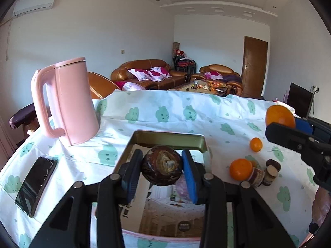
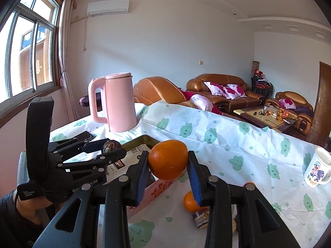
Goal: Organize fruits
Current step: 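Carry the orange and dark fruit into the tin and open both tools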
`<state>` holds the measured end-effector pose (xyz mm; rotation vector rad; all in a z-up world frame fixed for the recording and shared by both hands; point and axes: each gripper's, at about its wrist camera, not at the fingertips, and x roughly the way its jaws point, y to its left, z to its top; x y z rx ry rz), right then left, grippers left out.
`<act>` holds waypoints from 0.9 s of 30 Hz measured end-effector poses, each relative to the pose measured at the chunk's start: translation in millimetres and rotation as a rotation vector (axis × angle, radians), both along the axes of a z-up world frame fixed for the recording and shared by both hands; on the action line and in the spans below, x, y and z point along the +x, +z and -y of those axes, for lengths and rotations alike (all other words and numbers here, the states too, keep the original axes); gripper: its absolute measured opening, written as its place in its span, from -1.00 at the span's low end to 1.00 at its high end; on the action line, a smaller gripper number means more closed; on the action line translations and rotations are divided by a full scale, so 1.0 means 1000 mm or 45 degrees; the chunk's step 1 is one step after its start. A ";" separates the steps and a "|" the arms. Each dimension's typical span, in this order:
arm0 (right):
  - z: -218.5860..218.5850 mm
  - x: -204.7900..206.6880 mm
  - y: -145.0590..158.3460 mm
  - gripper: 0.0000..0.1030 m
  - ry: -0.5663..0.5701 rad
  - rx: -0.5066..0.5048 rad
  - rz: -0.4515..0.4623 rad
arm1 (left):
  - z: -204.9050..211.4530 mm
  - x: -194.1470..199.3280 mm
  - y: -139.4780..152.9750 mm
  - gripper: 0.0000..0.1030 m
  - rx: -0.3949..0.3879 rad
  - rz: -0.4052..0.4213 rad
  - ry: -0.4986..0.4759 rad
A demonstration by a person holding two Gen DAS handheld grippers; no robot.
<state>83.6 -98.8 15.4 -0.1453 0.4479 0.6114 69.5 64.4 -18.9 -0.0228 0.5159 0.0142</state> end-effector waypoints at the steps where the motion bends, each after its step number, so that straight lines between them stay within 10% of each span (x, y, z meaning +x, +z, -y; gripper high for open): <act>1: -0.005 0.003 -0.002 -0.26 0.005 -0.002 -0.009 | -0.004 0.002 -0.001 -0.22 0.008 -0.006 0.010; 27: -0.075 0.009 -0.069 -0.26 0.150 -0.169 -0.174 | -0.033 0.020 -0.036 -0.21 0.023 -0.154 0.071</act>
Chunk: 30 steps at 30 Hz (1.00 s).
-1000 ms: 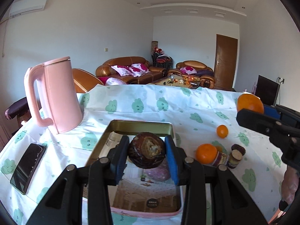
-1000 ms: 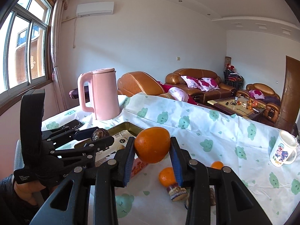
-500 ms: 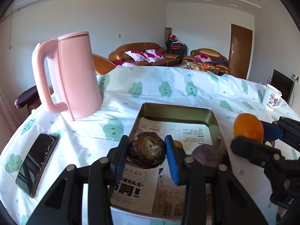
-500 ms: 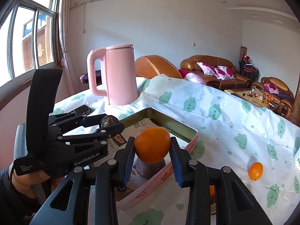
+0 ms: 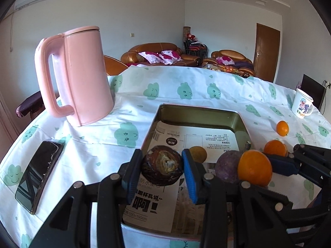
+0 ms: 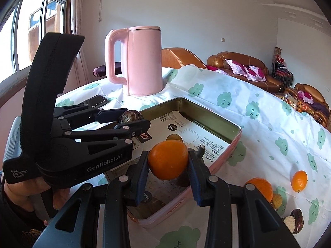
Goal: Organize fruits
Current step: 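Carry the orange and dark fruit into the tin and open both tools, then withdraw both tools from the tin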
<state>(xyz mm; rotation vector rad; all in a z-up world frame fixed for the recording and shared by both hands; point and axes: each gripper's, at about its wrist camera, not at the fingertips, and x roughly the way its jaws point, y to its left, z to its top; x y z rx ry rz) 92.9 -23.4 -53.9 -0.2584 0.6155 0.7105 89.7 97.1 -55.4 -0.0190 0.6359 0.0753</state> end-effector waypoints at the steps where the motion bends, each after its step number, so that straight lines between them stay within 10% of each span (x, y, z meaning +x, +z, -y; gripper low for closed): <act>1: -0.001 0.000 -0.001 -0.25 0.001 -0.004 -0.002 | 0.000 0.000 0.000 -0.19 0.001 -0.003 0.004; 10: -0.003 0.001 -0.005 -0.24 -0.003 -0.010 -0.012 | -0.001 0.000 -0.001 -0.16 0.002 -0.010 0.005; 15: -0.003 -0.004 -0.004 0.32 0.009 -0.010 0.011 | 0.000 -0.005 0.001 0.44 0.013 0.009 0.022; 30: 0.103 -0.027 0.016 0.32 -0.247 0.058 0.103 | 0.038 -0.031 0.036 0.85 -0.053 0.148 -0.072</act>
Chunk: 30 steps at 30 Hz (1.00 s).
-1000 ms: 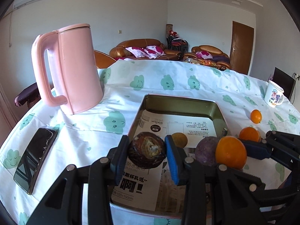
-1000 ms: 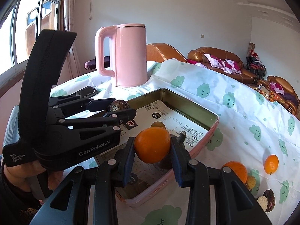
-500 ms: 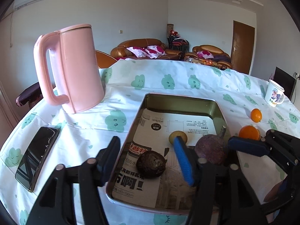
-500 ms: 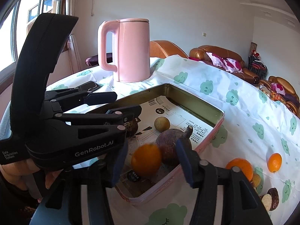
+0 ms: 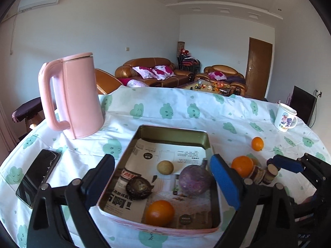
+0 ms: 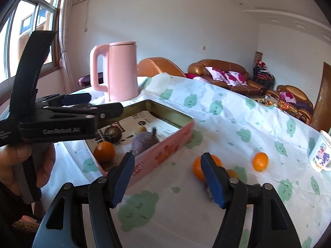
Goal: Organize fruits
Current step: 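Withdraw both tools from the tin, then grasp a labeled jar with the left tool while the right tool grasps a dark round fruit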
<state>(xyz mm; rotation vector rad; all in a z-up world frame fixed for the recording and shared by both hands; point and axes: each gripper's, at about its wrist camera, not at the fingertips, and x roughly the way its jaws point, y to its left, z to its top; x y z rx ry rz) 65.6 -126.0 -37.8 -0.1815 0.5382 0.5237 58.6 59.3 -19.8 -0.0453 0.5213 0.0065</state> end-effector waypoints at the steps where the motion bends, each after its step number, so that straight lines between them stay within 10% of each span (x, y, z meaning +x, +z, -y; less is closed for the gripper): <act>1: 0.014 0.002 0.000 0.31 -0.051 0.009 -0.002 | 0.009 0.000 0.000 0.85 0.002 0.001 -0.022; 11: 0.108 0.028 -0.011 0.31 -0.454 0.072 -0.073 | 0.102 0.011 -0.021 0.82 0.099 -0.082 -0.240; 30: 0.101 0.071 -0.036 -0.12 -0.366 0.119 -0.352 | 0.141 0.045 -0.054 -0.01 -0.004 -0.363 -0.476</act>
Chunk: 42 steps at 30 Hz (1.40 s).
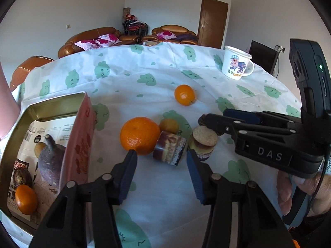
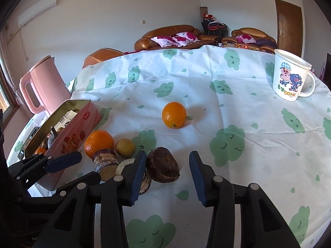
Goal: Organize fruits
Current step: 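Grasp a labeled jar with the left tool while the right tool grasps a dark round fruit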
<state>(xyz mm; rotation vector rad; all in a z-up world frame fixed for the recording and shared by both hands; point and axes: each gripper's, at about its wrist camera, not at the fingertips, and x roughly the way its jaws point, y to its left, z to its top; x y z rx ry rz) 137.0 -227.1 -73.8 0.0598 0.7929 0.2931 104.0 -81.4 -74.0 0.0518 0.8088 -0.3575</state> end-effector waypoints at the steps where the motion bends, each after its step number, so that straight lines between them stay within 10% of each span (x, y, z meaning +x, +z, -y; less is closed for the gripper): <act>1: 0.001 0.002 0.000 -0.12 0.001 0.012 -0.008 | 0.001 0.004 -0.002 0.00 -0.013 -0.026 -0.004; 4: 0.011 0.007 -0.004 -0.12 -0.005 0.095 -0.037 | 0.002 0.009 -0.005 -0.05 -0.037 -0.056 -0.009; 5: 0.016 0.007 -0.006 -0.12 -0.003 0.132 -0.051 | 0.003 0.009 -0.006 -0.35 -0.042 -0.067 -0.022; 25: 0.002 0.020 -0.016 -0.10 0.028 0.152 -0.151 | -0.015 -0.002 0.010 -0.36 -0.107 0.087 0.071; 42: 0.002 -0.009 0.012 -0.21 0.022 0.130 0.112 | -0.025 -0.008 0.013 -0.37 -0.144 0.141 0.143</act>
